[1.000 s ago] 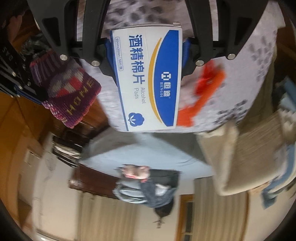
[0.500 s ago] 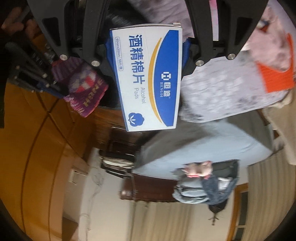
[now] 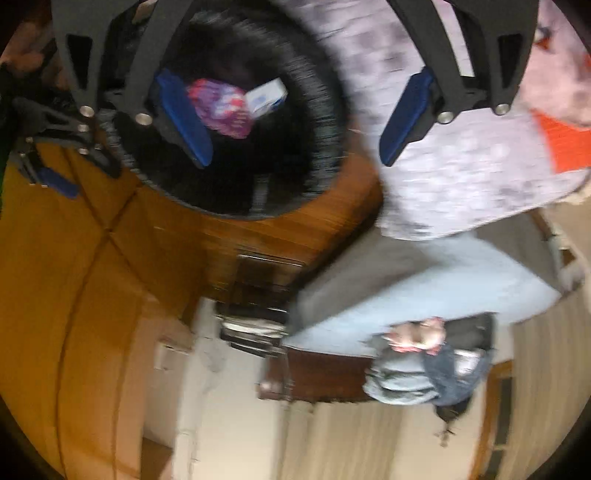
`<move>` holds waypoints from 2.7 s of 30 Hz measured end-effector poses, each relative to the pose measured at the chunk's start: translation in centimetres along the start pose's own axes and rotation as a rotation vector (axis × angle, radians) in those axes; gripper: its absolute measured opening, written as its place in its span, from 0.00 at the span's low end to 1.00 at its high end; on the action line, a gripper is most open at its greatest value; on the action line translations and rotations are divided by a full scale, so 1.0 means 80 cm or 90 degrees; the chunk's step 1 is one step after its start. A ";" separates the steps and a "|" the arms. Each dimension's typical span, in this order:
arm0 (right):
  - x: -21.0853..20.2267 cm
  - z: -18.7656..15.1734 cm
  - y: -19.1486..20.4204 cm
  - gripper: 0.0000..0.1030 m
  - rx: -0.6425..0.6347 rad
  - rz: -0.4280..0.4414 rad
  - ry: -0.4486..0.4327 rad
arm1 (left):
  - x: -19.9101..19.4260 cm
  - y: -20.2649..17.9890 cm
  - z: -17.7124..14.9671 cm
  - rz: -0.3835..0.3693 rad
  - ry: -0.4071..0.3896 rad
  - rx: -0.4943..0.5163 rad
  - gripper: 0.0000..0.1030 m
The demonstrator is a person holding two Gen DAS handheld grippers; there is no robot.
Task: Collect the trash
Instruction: 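Return to the bed and grasp the pink sock with the right tool, then grasp the white tissue with the left tool while the right tool holds the pink sock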
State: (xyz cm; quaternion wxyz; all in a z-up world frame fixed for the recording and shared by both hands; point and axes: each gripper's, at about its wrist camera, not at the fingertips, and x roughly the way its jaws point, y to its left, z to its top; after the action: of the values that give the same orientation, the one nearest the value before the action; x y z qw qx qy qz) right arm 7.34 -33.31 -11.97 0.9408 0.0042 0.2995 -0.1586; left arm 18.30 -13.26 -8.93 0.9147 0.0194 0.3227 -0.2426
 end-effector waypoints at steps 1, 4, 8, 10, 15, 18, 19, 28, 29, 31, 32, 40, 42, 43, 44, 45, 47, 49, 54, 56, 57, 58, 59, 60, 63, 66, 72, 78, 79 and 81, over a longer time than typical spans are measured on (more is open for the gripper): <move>0.000 0.004 0.009 0.95 0.001 0.011 0.000 | -0.010 0.012 -0.003 0.017 -0.006 -0.007 0.92; -0.002 0.006 0.048 0.95 -0.006 0.060 -0.002 | -0.044 0.052 -0.017 0.073 -0.023 -0.035 0.94; -0.006 0.011 0.111 0.95 -0.027 0.127 -0.007 | -0.090 0.111 -0.045 0.159 -0.038 -0.077 0.94; -0.008 0.011 0.144 0.95 -0.042 0.156 -0.004 | -0.108 0.139 -0.058 0.200 -0.040 -0.089 0.94; -0.005 0.012 0.216 0.95 -0.064 0.226 0.011 | -0.139 0.206 -0.098 0.291 -0.020 -0.125 0.92; -0.005 0.009 0.258 0.95 -0.085 0.262 0.019 | -0.153 0.237 -0.114 0.328 -0.015 -0.154 0.91; -0.006 0.007 0.274 0.95 -0.098 0.274 0.020 | -0.156 0.244 -0.118 0.337 -0.014 -0.162 0.91; -0.017 -0.007 0.386 0.78 -0.183 0.373 0.030 | -0.184 0.311 -0.145 0.408 -0.018 -0.212 0.89; -0.017 -0.009 0.395 0.75 -0.190 0.383 0.039 | -0.186 0.314 -0.146 0.412 -0.019 -0.211 0.89; -0.017 -0.012 0.412 0.73 -0.195 0.403 0.052 | -0.188 0.320 -0.148 0.418 -0.018 -0.207 0.89; -0.018 -0.014 0.419 0.70 -0.198 0.410 0.053 | -0.187 0.318 -0.146 0.418 -0.017 -0.205 0.89; -0.007 -0.020 0.460 0.46 -0.244 0.444 0.083 | -0.186 0.330 -0.154 0.416 -0.014 -0.218 0.89; -0.006 -0.023 0.460 0.29 -0.250 0.454 0.089 | -0.186 0.333 -0.156 0.415 -0.012 -0.221 0.89; -0.006 -0.023 0.462 0.23 -0.254 0.464 0.093 | -0.186 0.333 -0.157 0.415 -0.011 -0.222 0.89; -0.007 -0.024 0.463 0.13 -0.257 0.468 0.093 | -0.186 0.334 -0.157 0.415 -0.009 -0.222 0.89; -0.010 -0.023 0.463 0.06 -0.260 0.473 0.088 | -0.185 0.335 -0.158 0.416 -0.007 -0.223 0.89; -0.015 -0.023 0.463 0.04 -0.265 0.479 0.081 | -0.185 0.335 -0.158 0.416 -0.006 -0.224 0.89; -0.021 -0.021 0.458 0.04 -0.263 0.486 0.075 | -0.186 0.335 -0.158 0.416 -0.007 -0.223 0.89; -0.034 -0.012 0.441 0.04 -0.245 0.504 0.070 | -0.187 0.330 -0.154 0.413 -0.012 -0.219 0.90; -0.041 -0.008 0.433 0.04 -0.240 0.507 0.065 | -0.188 0.326 -0.151 0.412 -0.014 -0.217 0.90; -0.045 -0.006 0.428 0.04 -0.236 0.508 0.062 | -0.190 0.324 -0.150 0.412 -0.015 -0.216 0.90; -0.049 -0.003 0.422 0.04 -0.230 0.510 0.060 | -0.190 0.322 -0.149 0.411 -0.017 -0.215 0.90; -0.053 -0.001 0.416 0.04 -0.223 0.512 0.058 | -0.192 0.320 -0.147 0.410 -0.018 -0.215 0.90; -0.056 0.001 0.412 0.04 -0.219 0.512 0.056 | -0.193 0.318 -0.146 0.409 -0.021 -0.214 0.90; -0.068 0.007 0.394 0.04 -0.212 0.509 0.046 | -0.196 0.310 -0.141 0.404 -0.028 -0.209 0.90; -0.079 0.013 0.375 0.04 -0.208 0.502 0.036 | -0.196 0.297 -0.136 0.397 -0.032 -0.197 0.90; -0.079 0.019 0.340 0.04 -0.183 0.470 0.032 | -0.191 0.278 -0.131 0.377 -0.034 -0.184 0.90; -0.056 0.027 0.309 0.04 -0.157 0.421 0.033 | -0.172 0.262 -0.129 0.353 -0.019 -0.171 0.89; -0.049 0.027 0.304 0.04 -0.153 0.412 0.037 | -0.170 0.260 -0.129 0.350 -0.017 -0.169 0.89; -0.036 0.025 0.300 0.04 -0.147 0.398 0.047 | -0.160 0.256 -0.130 0.341 -0.010 -0.165 0.89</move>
State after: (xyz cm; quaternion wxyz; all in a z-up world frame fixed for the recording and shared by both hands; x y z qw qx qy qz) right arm 13.50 -9.91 -10.77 0.9268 -0.0051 0.3334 0.1727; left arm 12.93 12.30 -11.94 0.9435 -0.0153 0.3273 0.0505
